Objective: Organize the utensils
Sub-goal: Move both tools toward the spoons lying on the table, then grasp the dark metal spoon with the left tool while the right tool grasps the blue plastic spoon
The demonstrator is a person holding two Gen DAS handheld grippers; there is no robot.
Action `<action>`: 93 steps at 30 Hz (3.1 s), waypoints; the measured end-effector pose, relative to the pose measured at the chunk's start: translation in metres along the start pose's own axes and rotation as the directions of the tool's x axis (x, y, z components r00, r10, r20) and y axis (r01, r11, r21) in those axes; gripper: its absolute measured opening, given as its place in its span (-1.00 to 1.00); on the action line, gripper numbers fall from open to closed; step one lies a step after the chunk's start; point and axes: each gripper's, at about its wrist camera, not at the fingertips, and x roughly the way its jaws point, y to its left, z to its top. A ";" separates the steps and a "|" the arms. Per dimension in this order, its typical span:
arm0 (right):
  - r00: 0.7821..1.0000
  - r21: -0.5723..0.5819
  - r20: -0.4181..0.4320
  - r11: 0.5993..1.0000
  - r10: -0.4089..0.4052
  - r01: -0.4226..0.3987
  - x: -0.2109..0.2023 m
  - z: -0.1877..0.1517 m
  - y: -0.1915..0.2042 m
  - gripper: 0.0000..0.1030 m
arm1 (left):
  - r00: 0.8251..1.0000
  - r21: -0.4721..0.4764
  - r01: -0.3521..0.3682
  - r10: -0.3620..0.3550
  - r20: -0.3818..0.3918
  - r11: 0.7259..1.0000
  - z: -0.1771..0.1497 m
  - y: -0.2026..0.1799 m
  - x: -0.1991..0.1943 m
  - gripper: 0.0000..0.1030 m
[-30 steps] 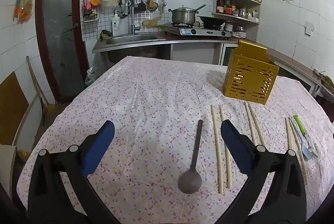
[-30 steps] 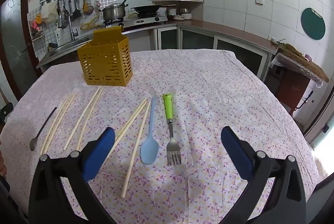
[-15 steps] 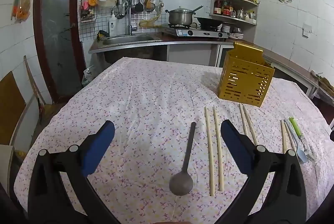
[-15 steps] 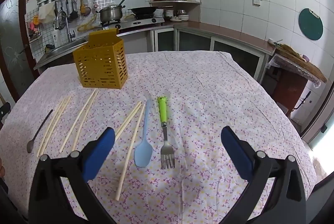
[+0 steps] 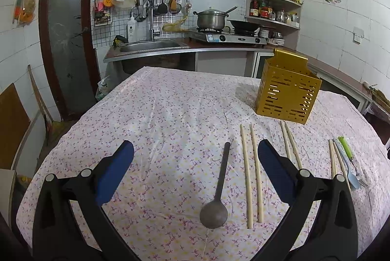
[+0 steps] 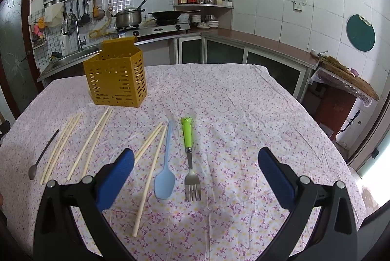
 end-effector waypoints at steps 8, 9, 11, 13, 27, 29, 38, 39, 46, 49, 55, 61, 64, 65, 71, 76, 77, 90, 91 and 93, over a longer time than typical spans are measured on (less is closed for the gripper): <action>1.000 -0.002 0.000 1.000 0.009 -0.009 0.002 0.001 0.001 0.92 | 1.000 0.000 -0.011 0.011 -0.006 1.000 0.001 0.001 0.003 0.91; 1.000 -0.003 0.001 1.000 0.009 -0.009 0.002 0.002 0.001 0.92 | 1.000 0.001 -0.012 0.012 -0.007 1.000 0.001 0.001 0.003 0.91; 1.000 -0.002 0.003 1.000 0.009 -0.009 0.002 0.001 0.000 0.92 | 1.000 -0.001 -0.019 0.019 -0.006 1.000 0.002 0.002 0.004 0.91; 1.000 0.002 0.004 1.000 0.006 -0.006 0.003 0.002 -0.001 0.92 | 1.000 0.001 -0.023 0.023 -0.005 1.000 0.003 0.002 0.004 0.91; 1.000 0.000 0.008 1.000 -0.011 0.011 0.013 0.013 -0.009 0.92 | 0.999 0.039 -0.009 0.011 -0.048 0.999 0.018 -0.010 0.020 0.90; 1.000 0.003 0.002 1.000 -0.011 0.011 0.016 0.016 -0.010 0.92 | 0.998 0.046 -0.008 0.011 -0.059 0.999 0.019 -0.012 0.024 0.90; 0.999 -0.002 -0.032 1.000 0.012 -0.012 0.034 0.024 -0.009 0.92 | 0.991 0.079 0.020 -0.009 -0.131 0.997 0.018 -0.017 0.049 0.71; 0.999 -0.007 -0.035 1.000 0.011 -0.011 0.036 0.023 -0.009 0.92 | 0.989 0.084 0.032 -0.019 -0.149 0.996 0.016 -0.018 0.054 0.67; 0.995 -0.007 -0.090 0.999 0.032 -0.033 0.063 0.022 -0.006 0.92 | 0.968 0.109 0.077 -0.048 -0.246 0.991 0.005 -0.029 0.084 0.38; 0.991 -0.017 -0.128 0.999 0.037 -0.039 0.080 0.022 -0.003 0.92 | 0.955 0.131 0.103 -0.061 -0.292 0.986 0.002 -0.037 0.099 0.34; 0.985 -0.021 -0.170 0.999 0.039 -0.043 0.102 0.023 -0.002 0.92 | 0.916 0.156 0.121 -0.050 -0.397 0.980 -0.010 -0.046 0.134 0.03; 0.983 -0.025 -0.178 0.999 0.040 -0.045 0.109 0.023 -0.001 0.92 | 0.903 0.196 0.108 -0.014 -0.429 0.975 -0.017 -0.051 0.153 -0.18; 0.980 -0.019 -0.195 0.998 0.047 -0.051 0.117 0.022 0.000 0.92 | 0.899 0.164 0.110 -0.028 -0.437 0.980 -0.014 -0.052 0.161 -0.20; 0.977 -0.012 -0.205 0.998 0.057 -0.061 0.121 0.021 0.002 0.92 | 0.900 0.170 0.108 -0.024 -0.435 0.980 -0.013 -0.053 0.164 -0.20; 0.972 -0.033 -0.215 0.994 0.094 -0.103 0.134 0.027 0.021 0.77 | 0.903 0.179 0.107 -0.021 -0.429 0.978 -0.009 -0.060 0.169 -0.46; 0.954 -0.021 -0.282 0.993 0.105 -0.116 0.162 0.030 0.032 0.03 | 0.905 0.176 0.109 -0.025 -0.424 0.978 -0.007 -0.061 0.170 -0.64; 0.950 -0.023 -0.293 0.992 0.108 -0.120 0.167 0.029 0.034 0.02 | 0.905 0.173 0.111 -0.027 -0.425 0.979 -0.007 -0.061 0.170 -0.64; 0.942 -0.058 -0.325 0.992 0.087 -0.112 0.187 0.038 0.041 -0.34 | 0.901 0.147 0.131 -0.056 -0.430 0.980 0.001 -0.058 0.182 -0.81; 0.944 -0.068 -0.317 0.991 0.087 -0.114 0.186 0.040 0.043 -0.34 | 0.902 0.147 0.131 -0.056 -0.429 0.980 0.001 -0.057 0.182 -0.81; 0.943 -0.073 -0.319 0.989 0.097 -0.127 0.185 0.041 0.045 -0.34 | 0.904 0.151 0.129 -0.054 -0.424 0.980 0.001 -0.057 0.182 -0.81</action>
